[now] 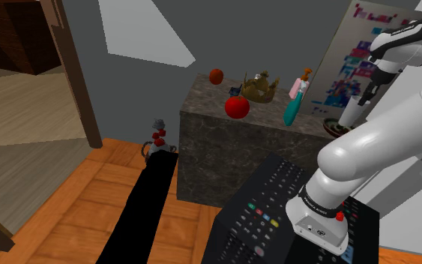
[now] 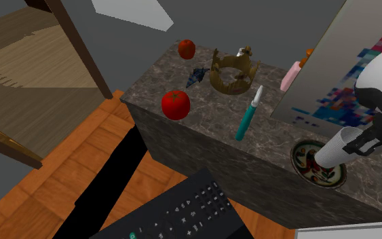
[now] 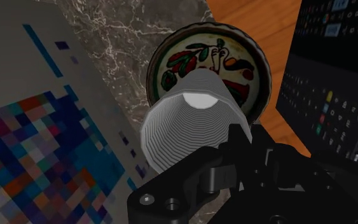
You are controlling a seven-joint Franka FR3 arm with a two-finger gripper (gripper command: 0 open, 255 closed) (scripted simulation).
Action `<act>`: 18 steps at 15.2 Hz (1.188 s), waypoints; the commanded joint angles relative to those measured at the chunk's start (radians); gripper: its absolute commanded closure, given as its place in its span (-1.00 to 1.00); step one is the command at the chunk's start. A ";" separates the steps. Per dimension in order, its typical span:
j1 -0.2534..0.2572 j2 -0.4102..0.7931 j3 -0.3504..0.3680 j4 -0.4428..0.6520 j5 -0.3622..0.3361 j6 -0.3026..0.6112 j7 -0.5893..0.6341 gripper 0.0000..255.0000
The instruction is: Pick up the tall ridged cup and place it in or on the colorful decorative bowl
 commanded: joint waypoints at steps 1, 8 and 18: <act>0.009 0.015 -0.021 -0.027 0.006 0.041 -0.006 1.00; 0.009 0.015 -0.021 -0.027 0.006 0.041 -0.006 1.00; -0.021 -0.035 0.043 0.036 -0.017 -0.067 0.015 -1.00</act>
